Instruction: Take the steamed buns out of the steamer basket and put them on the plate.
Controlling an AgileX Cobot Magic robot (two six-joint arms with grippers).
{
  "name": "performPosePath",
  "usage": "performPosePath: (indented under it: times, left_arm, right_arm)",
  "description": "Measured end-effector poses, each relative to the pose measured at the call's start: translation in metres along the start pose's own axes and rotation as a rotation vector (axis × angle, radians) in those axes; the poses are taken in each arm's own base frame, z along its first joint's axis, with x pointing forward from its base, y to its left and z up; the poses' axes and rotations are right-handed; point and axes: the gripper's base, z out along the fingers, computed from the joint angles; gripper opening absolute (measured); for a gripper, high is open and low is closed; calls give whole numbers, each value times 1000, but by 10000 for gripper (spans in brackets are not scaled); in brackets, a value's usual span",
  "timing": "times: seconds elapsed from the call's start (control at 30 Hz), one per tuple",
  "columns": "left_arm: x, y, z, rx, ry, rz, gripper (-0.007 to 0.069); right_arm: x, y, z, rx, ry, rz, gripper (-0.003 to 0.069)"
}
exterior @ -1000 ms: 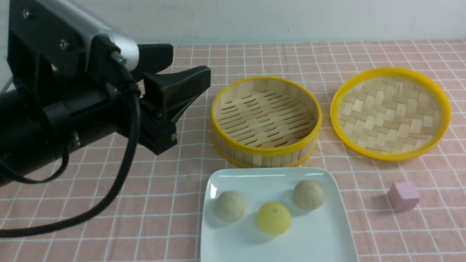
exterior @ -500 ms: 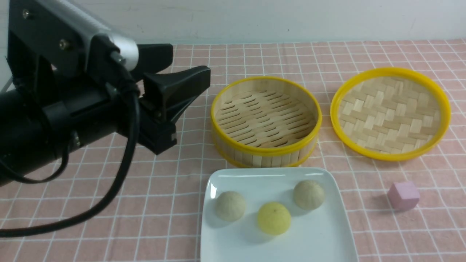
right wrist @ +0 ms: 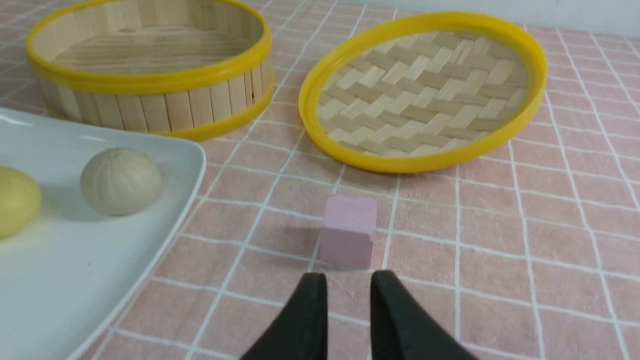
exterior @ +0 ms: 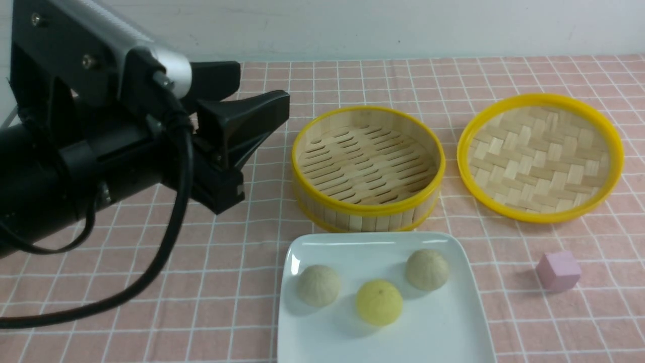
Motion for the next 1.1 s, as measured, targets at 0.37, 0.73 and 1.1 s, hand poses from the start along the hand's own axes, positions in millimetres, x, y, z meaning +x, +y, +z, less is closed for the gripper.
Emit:
performPosePath:
  times: [0.37,0.73,1.1]
  left_arm:
    - [0,0,0,0,0,2,459]
    - [0,0,0,0,0,2,459]
    - [0,0,0,0,0,1,459]
  right_arm:
    - [16,1,4,-7,91,1,178]
    - [17,1,4,-7,92,-4,195]
    - [17,1,4,-7,92,-7,202]
